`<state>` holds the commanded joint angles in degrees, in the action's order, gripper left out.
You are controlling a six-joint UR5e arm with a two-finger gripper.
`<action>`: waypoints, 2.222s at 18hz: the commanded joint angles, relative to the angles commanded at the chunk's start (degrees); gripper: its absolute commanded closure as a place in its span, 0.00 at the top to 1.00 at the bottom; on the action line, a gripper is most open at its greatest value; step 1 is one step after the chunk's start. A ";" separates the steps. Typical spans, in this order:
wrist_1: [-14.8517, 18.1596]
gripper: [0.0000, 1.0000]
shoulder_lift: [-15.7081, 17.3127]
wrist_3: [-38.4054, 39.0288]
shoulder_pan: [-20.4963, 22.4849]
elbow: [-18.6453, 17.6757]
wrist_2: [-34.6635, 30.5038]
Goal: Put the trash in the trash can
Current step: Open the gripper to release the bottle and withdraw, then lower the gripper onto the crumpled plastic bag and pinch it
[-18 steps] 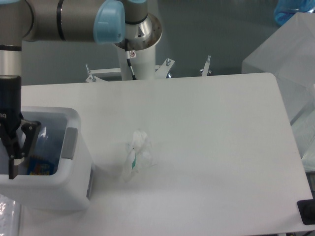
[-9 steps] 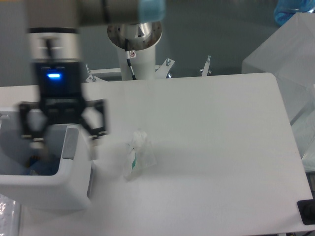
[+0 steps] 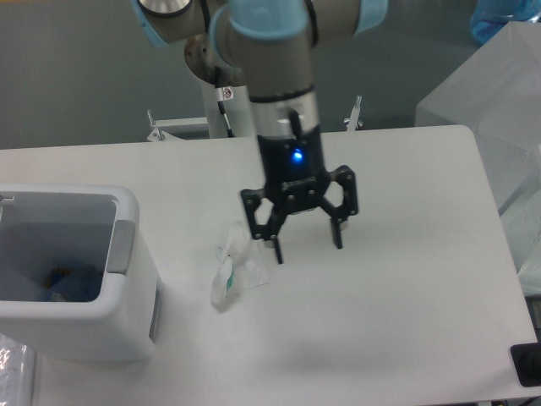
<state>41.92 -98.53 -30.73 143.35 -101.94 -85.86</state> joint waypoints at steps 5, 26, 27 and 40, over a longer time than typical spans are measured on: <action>6.06 0.84 1.23 -14.69 -0.44 -4.40 -0.09; 5.81 0.87 -5.27 -19.72 -9.05 -12.14 -1.32; 5.80 0.87 -5.79 -19.72 -9.14 -12.14 -1.32; 6.33 0.00 -6.06 -20.25 -8.79 -10.74 -1.41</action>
<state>48.25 -104.59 -50.98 134.56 -112.68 -87.28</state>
